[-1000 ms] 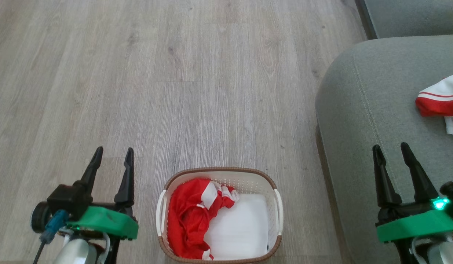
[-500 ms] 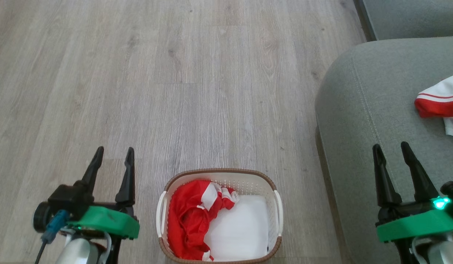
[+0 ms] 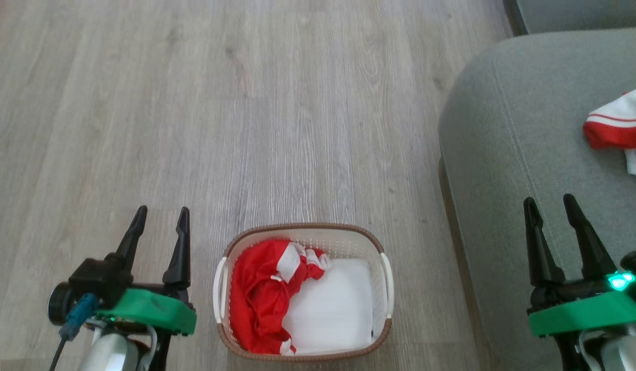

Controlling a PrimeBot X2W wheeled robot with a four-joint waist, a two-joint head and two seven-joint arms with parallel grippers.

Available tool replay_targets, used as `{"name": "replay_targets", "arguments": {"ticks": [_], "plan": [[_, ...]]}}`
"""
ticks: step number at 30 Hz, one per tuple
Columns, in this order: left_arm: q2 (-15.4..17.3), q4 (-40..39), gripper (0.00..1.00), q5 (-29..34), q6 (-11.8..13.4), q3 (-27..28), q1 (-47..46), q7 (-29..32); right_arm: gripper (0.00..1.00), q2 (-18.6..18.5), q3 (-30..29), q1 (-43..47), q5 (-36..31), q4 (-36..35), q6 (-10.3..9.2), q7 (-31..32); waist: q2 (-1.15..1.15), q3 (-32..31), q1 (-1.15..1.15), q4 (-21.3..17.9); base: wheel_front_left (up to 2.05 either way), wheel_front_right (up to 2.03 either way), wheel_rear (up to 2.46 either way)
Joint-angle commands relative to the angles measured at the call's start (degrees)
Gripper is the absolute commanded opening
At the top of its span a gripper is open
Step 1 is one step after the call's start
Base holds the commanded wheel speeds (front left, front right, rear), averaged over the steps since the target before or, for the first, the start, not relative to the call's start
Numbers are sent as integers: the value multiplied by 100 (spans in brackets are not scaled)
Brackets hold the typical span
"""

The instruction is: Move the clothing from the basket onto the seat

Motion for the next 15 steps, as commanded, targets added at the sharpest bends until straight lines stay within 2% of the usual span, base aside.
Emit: {"name": "replay_targets", "arguments": {"ticks": [1,15], "plan": [[49,-156,100,64,-41,251,-302,-53,100,-83,95,-294,8,-217,-1,-53,0,120,0,-49,0,0,0],[-74,177,100,223,-315,149,-982,-53,100,-3,81,-745,-49,-328,-1,-53,0,994,0,-270,0,0,0]]}}
